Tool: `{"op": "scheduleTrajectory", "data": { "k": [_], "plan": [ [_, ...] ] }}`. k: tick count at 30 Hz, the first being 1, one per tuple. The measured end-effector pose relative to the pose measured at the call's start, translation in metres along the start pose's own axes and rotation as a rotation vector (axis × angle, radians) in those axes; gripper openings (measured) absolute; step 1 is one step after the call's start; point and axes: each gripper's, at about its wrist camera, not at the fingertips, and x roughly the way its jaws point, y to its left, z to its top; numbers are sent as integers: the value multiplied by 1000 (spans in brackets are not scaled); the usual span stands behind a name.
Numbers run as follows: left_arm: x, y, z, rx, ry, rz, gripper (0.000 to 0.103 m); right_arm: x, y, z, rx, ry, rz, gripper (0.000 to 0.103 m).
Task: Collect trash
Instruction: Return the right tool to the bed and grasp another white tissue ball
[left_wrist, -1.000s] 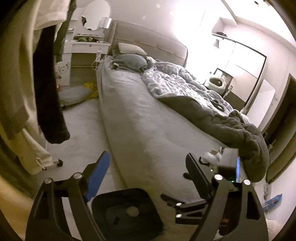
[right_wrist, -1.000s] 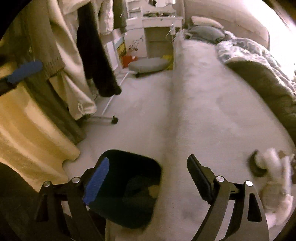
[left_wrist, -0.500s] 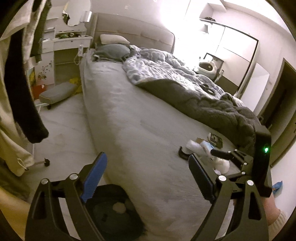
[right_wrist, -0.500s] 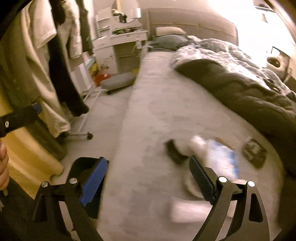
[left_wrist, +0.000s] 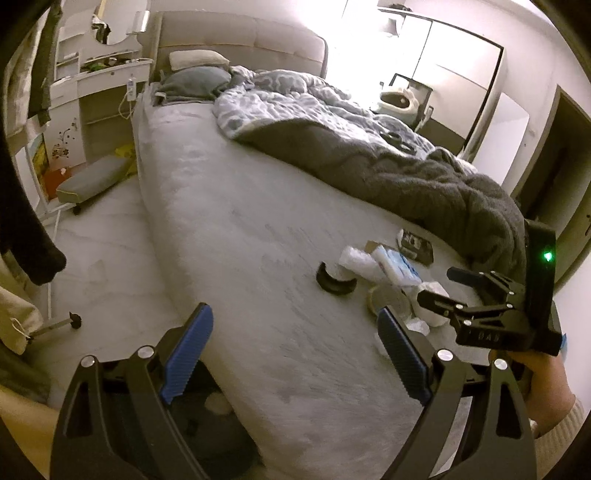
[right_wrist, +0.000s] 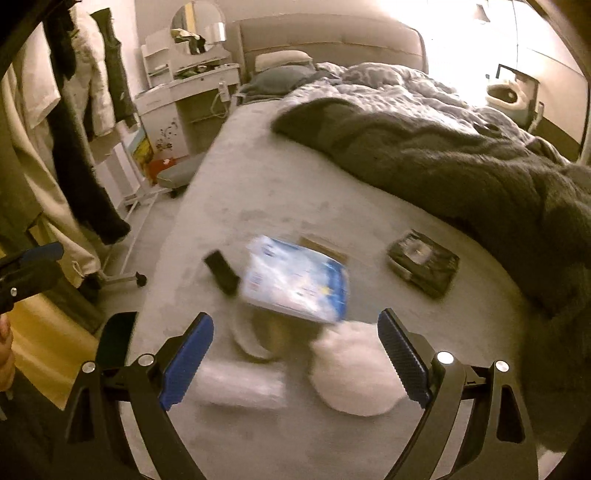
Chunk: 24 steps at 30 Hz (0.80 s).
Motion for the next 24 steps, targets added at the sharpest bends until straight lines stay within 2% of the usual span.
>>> {"op": "scheduleTrajectory", "data": {
  "k": [5, 15, 17, 19, 24],
  "plan": [
    [16, -15, -4, 2, 32, -26, 93, 9, -24, -13, 19, 22, -33, 92],
    [50, -59, -13, 32, 98, -65, 94, 23, -45, -28, 25, 68, -26, 91],
    [56, -67, -15, 33, 112, -69, 94, 29, -49, -29, 22, 80, -11, 85],
    [62, -78, -18, 45, 125, -72, 94, 34, -54, -30, 49, 93, 52, 65],
    [77, -103, -28, 76, 159, -70, 94, 27, -57, -29, 59, 80, 100, 57]
  ]
}}
